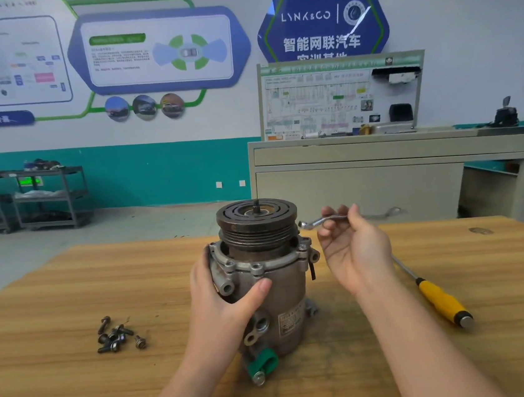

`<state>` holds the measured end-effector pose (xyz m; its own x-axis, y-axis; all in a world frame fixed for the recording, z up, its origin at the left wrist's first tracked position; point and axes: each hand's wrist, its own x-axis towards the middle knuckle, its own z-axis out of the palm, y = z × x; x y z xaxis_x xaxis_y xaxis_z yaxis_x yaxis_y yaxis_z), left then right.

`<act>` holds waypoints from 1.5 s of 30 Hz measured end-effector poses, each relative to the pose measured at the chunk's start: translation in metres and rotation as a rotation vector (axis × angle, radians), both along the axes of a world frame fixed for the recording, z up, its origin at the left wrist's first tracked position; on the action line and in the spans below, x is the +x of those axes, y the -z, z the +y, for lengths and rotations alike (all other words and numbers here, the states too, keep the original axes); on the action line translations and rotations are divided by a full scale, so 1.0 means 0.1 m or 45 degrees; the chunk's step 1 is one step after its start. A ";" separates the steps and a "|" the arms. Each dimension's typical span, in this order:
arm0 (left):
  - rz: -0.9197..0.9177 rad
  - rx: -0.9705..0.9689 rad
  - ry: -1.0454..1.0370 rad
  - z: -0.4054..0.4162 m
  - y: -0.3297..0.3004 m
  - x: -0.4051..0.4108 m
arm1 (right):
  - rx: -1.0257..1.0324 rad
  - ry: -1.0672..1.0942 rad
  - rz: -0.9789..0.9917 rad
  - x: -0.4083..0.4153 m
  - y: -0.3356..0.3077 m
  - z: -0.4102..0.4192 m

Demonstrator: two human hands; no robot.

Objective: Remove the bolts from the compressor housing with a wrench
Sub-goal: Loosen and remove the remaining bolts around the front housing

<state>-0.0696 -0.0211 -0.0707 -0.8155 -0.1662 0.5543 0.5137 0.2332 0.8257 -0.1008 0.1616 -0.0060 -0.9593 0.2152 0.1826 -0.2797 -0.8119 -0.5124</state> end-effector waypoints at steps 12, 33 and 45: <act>-0.003 -0.005 0.010 0.00 -0.02 0.01 | 0.779 0.971 0.437 0.29 0.07 -0.24; -0.002 0.024 0.019 0.02 -0.01 0.02 | -0.121 0.069 -0.174 -0.07 -0.04 -0.01; -0.015 -0.012 0.015 0.00 -0.01 0.02 | 0.801 1.061 0.495 0.33 0.05 -0.27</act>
<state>-0.0675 -0.0208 -0.0699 -0.8241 -0.1513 0.5458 0.5065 0.2346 0.8297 -0.0677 0.1349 -0.0112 -0.4119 0.5285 0.7423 -0.8472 0.0778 -0.5255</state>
